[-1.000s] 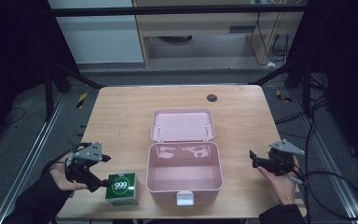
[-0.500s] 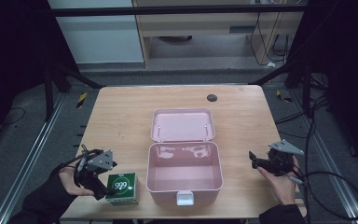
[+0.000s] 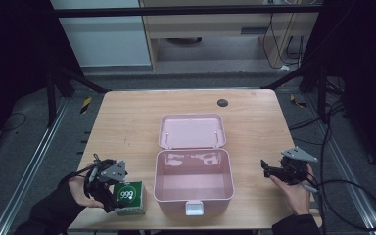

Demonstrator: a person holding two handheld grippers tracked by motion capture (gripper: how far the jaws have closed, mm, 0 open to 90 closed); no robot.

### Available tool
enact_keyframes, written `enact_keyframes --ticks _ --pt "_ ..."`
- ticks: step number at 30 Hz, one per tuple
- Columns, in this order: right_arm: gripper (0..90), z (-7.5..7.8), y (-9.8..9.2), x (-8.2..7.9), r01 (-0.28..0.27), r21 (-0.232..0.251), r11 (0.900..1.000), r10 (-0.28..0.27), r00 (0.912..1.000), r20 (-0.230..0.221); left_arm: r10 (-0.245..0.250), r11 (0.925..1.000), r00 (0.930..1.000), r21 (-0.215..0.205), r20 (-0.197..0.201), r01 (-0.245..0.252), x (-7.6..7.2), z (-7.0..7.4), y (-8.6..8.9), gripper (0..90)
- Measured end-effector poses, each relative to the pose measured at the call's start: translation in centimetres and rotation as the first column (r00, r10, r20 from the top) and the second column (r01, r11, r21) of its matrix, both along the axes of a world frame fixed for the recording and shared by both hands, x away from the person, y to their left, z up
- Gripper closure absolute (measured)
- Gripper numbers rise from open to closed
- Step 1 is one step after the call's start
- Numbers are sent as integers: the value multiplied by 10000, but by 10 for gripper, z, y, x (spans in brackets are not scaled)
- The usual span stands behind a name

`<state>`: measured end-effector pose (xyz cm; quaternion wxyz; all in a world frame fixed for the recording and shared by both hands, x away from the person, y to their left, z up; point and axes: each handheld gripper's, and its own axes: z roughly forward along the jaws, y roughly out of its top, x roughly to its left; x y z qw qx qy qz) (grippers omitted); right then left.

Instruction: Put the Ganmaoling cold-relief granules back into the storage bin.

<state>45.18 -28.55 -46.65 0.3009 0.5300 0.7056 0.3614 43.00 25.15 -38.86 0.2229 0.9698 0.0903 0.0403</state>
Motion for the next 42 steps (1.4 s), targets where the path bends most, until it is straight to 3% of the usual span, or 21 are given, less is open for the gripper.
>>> enact_keyframes --ticks 13,23,42 --pt "37 -3 1 2 -131 -50 9999 129 9994 -331 -273 9951 9995 943 -185 289 3 -15 -11 47" --pt "29 -5 3 3 -259 -250 9994 245 9982 -546 -366 9949 9988 932 -334 396 5 -22 -13 57" --pt "25 -10 7 6 -450 -771 9960 382 9955 -873 -417 9901 9957 1301 -832 523 9 -44 -19 92"
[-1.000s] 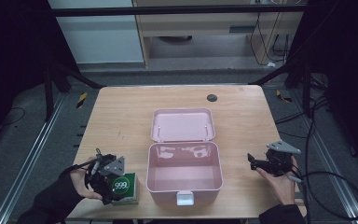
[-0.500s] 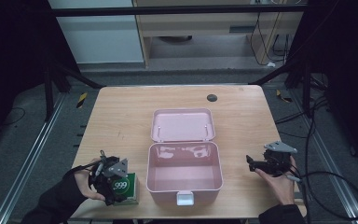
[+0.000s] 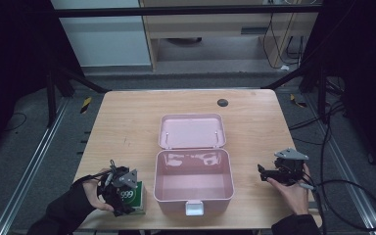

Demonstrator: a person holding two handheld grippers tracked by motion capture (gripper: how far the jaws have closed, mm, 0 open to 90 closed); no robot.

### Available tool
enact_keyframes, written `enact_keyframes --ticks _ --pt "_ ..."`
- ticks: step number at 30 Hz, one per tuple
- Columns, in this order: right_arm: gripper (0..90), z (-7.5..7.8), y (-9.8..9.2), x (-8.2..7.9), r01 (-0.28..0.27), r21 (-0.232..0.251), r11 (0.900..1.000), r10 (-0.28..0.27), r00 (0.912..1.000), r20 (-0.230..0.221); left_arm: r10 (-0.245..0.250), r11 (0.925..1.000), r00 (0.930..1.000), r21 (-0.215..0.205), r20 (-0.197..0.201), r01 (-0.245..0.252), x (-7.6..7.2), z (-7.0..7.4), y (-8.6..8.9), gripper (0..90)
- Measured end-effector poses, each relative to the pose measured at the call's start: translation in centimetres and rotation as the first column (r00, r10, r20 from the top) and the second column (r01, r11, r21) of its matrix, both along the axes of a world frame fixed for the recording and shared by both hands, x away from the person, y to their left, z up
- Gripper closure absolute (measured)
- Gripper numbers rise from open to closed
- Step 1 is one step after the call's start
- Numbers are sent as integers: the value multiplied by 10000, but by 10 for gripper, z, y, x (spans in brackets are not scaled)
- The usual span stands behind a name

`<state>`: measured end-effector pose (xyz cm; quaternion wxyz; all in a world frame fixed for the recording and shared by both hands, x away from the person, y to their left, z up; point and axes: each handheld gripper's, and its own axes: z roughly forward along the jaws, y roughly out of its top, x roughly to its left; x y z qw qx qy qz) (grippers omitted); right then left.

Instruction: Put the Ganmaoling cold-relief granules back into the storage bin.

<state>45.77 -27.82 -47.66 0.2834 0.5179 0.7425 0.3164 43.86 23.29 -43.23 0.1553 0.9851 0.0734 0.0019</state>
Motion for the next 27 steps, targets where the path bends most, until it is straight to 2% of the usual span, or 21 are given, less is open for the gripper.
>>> enact_keyframes --ticks 7,21,27 --pt "25 0 0 0 -32 -19 10000 32 10000 -31 3 10000 10000 7 -55 -3 1 -2 0 98" --pt "28 0 0 1 -154 0 9999 154 9997 -196 6 9995 9996 318 -267 2 4 -2 -3 140" --pt "29 0 -1 1 -158 -42 9999 157 9997 -182 132 9992 9983 397 -559 -110 5 2 -1 145"
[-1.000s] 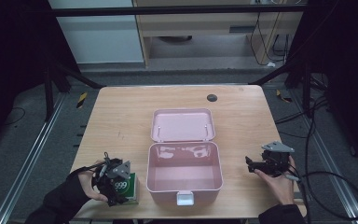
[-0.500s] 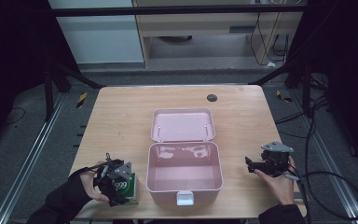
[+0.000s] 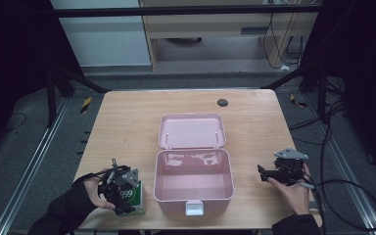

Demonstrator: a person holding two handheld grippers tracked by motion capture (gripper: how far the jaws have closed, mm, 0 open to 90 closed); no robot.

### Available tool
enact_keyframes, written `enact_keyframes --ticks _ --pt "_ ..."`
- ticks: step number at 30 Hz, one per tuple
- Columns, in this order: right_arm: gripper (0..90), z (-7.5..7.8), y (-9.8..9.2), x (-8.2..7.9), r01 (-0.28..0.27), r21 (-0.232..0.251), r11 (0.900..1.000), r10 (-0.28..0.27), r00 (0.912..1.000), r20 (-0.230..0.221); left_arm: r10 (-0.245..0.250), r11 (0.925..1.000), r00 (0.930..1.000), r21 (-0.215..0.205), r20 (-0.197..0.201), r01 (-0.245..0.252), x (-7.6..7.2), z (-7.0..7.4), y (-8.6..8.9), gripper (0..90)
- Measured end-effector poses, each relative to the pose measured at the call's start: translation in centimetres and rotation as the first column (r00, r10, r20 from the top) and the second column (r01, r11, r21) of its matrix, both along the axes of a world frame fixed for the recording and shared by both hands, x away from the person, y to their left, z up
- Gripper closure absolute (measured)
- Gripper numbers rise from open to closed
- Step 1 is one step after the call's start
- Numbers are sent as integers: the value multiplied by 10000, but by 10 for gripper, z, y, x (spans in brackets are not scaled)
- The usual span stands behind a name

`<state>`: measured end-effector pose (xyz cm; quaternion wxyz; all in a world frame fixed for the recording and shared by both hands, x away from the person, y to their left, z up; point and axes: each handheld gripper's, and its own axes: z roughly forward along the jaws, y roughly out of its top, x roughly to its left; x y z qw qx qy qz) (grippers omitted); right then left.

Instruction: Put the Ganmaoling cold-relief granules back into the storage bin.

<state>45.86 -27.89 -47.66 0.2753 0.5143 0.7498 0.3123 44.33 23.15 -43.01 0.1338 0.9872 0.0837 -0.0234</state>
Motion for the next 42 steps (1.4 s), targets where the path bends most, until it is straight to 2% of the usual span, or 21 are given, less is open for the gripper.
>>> enact_keyframes --ticks 2,7,10,11,12,14,15,17,22,24,30,37,42 --pt "29 0 1 0 -16 -14 10000 16 10000 -15 98 9999 9999 -90 -51 -98 0 7 2 146" --pt "32 0 0 -1 -15 -10 10000 15 10000 7 234 9995 9996 -225 151 -231 0 21 5 147" --pt "32 0 0 0 -17 -37 10000 17 10000 -2 348 9986 9985 -412 419 -331 2 39 9 147" --pt "32 0 0 0 -17 -37 10000 17 10000 -2 348 9986 9985 -412 419 -331 2 39 9 147" --pt "32 0 1 0 -11 -65 10000 11 10000 -28 430 9978 9972 -534 606 -397 2 49 10 147" --pt "32 0 0 0 -16 -82 10000 16 10000 -13 474 9970 9960 -650 763 -425 3 59 12 147" --pt "32 0 0 0 -16 -82 10000 16 10000 -13 474 9970 9960 -650 763 -425 3 59 12 147" --pt "32 0 0 0 5 -66 10000 -5 10000 -21 513 9959 9949 -786 867 -445 3 72 13 147" --pt "33 0 0 0 -5 -95 10000 5 10000 -15 487 9965 9934 -726 1037 -413 4 86 10 147" --pt "33 0 0 0 -16 -87 10000 16 10000 -17 472 9955 9928 -868 1098 -378 5 95 8 147" --pt "35 0 0 0 -14 -67 10000 14 10000 -5 472 9929 9897 -1145 1350 -317 7 109 5 147" --pt "36 0 0 0 -21 -87 10000 21 10000 1 428 9882 9890 -1520 1413 -210 10 120 -1 147" --pt "36 0 0 0 -25 -92 10000 25 10000 5 412 9882 9872 -1519 1538 -176 12 125 -6 147"
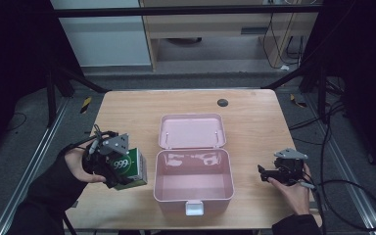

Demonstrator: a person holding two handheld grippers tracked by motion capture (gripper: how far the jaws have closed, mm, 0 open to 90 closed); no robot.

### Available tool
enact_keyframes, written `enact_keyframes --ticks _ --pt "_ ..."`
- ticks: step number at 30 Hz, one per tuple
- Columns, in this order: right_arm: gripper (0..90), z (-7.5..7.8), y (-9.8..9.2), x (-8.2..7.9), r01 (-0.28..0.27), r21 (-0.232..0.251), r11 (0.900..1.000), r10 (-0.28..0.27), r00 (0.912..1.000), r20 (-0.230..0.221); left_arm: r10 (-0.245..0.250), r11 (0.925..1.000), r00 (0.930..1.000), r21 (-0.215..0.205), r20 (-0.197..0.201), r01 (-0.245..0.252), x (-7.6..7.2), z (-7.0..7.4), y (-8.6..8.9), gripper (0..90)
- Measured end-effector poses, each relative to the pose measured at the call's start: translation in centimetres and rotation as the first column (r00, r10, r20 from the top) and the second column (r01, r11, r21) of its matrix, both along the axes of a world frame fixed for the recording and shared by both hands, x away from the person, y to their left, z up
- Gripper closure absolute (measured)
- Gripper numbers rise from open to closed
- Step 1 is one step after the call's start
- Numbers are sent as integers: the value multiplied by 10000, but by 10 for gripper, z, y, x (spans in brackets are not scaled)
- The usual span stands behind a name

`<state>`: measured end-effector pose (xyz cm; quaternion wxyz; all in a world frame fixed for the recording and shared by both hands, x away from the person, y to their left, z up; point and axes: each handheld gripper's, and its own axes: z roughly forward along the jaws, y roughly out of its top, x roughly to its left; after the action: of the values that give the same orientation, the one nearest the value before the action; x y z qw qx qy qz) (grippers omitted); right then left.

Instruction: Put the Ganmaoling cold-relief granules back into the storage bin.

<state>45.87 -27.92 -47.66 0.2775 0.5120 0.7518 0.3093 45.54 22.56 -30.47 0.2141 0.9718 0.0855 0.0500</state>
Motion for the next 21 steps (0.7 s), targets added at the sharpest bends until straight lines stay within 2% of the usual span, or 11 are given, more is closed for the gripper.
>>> enact_keyframes --ticks 2,9,21 --pt "36 0 0 0 22 9 10000 -22 10000 -3 -152 9999 9999 35 43 152 1 4 -3 147" --pt "36 0 0 0 37 36 10000 -37 10000 17 -238 9990 9995 -371 210 246 1 16 -14 147" --pt "36 1 -1 -1 57 34 10000 -57 10000 68 -331 9979 9993 -552 181 341 1 22 -23 147"
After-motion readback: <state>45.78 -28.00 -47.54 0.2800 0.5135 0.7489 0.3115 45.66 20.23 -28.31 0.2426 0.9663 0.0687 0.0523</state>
